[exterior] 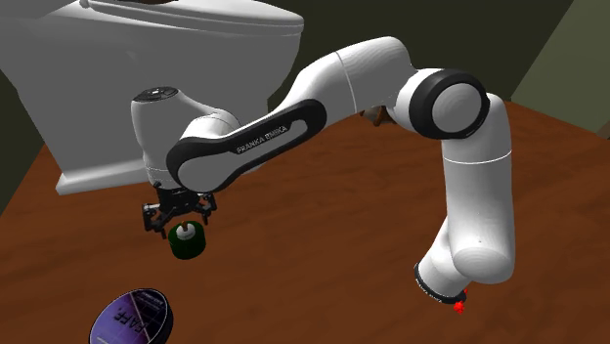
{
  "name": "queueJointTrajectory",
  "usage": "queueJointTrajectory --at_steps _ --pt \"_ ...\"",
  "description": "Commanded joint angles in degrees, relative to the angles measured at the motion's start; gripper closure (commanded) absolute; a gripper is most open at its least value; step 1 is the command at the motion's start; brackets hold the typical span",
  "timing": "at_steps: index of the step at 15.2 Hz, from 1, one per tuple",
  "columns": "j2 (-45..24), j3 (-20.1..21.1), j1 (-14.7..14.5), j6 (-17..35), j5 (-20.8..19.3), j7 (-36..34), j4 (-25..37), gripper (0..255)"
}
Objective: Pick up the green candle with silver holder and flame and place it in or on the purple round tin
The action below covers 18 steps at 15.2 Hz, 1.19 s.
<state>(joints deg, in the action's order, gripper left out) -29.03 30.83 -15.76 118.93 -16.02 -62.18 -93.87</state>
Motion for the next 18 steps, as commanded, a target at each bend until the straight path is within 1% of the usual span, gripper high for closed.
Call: queueJointTrajectory --at_steps 1,6,7,16,18 --pt "-0.2 0.0 -0.1 0.2 -0.1 -0.1 0.0 0" --pt "-0.1 0.0 -0.1 0.2 -0.1 -0.1 0.0 0" --pt "-0.1 0.0 -0.1 0.2 -0.1 -0.1 0.0 255" --pt "-0.2 0.0 -0.1 0.2 -0.1 -0.1 0.0 255" --pt "0.5 0.2 0.1 -1.0 0.3 0.2 0.6 255"
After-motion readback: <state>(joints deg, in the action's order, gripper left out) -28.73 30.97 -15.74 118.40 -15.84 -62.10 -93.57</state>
